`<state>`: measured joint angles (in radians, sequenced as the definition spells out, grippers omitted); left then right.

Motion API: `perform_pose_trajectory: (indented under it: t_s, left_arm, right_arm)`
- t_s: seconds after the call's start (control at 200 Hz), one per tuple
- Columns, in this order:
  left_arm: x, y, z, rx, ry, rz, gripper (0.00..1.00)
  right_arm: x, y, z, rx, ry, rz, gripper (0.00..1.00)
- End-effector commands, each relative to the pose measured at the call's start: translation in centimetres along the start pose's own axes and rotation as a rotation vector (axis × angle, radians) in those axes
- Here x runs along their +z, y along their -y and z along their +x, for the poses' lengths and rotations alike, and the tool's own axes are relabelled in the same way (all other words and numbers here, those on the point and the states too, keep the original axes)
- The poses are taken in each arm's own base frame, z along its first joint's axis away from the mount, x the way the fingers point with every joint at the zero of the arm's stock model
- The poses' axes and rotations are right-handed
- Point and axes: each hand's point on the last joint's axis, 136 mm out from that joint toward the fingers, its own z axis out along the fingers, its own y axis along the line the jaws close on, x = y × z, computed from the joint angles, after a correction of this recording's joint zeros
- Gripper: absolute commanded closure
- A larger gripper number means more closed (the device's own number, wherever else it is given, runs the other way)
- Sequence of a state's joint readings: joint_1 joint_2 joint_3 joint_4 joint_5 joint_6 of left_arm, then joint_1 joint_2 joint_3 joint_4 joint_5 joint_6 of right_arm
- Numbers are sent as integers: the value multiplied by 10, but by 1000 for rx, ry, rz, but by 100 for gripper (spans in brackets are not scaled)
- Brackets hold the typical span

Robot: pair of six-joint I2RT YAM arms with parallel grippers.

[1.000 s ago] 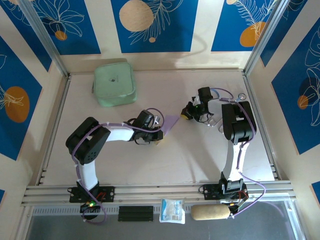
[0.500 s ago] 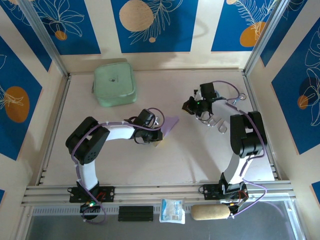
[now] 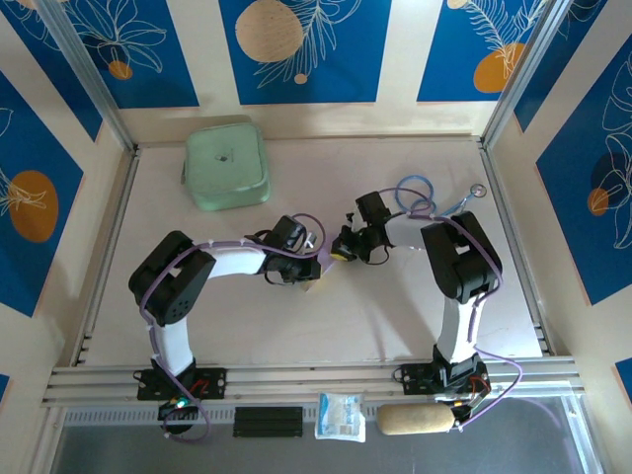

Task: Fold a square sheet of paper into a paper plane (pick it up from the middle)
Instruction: Fold the wing for the fifth time at the center of the table.

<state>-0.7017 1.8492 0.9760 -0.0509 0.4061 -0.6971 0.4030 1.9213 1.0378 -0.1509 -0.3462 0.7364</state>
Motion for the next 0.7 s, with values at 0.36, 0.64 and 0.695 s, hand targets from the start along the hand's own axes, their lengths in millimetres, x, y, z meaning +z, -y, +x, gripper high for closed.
perform_pose_trajectory:
  t_s: [0.36,0.64,0.695]
  left_arm:
    - [15,21,-37,54,52,55,95]
    - [30,-1,-13,5,-29,22,100]
    - [30,-10,-2,-7,-51,-2,100]
  right_arm:
    - [14,34,15,58,-52,84,96]
    - [15,45,17,92,-68,135,97]
    - [15,50,18,106,-74,157,98]
